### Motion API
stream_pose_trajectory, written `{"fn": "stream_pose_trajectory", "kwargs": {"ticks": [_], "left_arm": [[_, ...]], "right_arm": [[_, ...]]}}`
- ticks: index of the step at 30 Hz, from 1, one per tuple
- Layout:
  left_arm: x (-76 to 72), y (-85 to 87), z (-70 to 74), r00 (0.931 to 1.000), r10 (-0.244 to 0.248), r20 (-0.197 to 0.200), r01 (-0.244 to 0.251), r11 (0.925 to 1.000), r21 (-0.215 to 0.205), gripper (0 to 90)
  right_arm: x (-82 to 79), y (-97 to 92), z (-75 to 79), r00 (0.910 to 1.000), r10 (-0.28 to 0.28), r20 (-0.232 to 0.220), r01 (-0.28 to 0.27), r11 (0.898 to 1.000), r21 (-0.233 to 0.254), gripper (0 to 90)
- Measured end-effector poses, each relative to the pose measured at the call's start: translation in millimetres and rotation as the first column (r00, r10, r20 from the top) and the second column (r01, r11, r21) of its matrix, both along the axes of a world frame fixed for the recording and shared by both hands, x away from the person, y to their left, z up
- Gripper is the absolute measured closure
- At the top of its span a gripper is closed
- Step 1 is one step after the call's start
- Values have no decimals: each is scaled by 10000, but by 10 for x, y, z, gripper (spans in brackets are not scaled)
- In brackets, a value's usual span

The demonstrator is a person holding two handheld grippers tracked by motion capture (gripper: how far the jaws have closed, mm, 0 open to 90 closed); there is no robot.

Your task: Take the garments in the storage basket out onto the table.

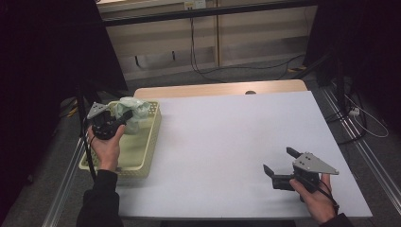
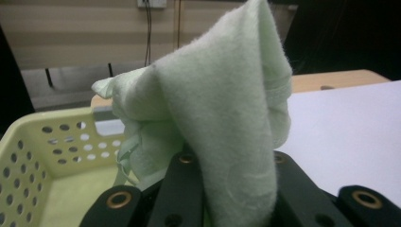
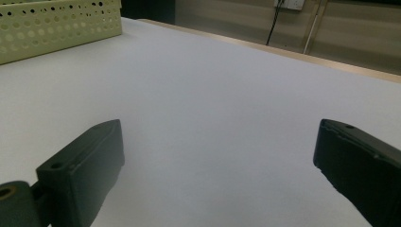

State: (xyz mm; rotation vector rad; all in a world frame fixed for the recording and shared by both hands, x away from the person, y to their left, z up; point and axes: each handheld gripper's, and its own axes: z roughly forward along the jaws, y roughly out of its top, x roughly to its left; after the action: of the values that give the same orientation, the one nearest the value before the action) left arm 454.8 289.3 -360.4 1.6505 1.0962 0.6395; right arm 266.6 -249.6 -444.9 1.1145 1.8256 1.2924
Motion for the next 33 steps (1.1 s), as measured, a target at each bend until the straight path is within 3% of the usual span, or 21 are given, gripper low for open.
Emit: {"fn": "stream_pose_trajectory", "kwargs": {"ticks": [9, 17, 27, 33], "left_arm": [[-62, -65, 99, 9990, -79, 449, 79, 10000, 12, 843], [-106, -71, 171, 9964, -550, 652, 562, 9983, -158, 841], [-195, -126, 289, 9901, -1202, 727, 1248, 9903, -615, 841], [-242, -204, 345, 9847, -1545, 801, 1592, 9857, -557, 841]], "right_arm": [[0, 0, 0, 10000, 26, -4, -26, 10000, -5, 17], [1, 0, -2, 10000, 45, -10, -45, 10000, -10, 17], [3, 6, -5, 9999, 75, -95, -75, 10000, 14, 16], [5, 9, -4, 9999, 99, -79, -100, 9999, -16, 16]]}}
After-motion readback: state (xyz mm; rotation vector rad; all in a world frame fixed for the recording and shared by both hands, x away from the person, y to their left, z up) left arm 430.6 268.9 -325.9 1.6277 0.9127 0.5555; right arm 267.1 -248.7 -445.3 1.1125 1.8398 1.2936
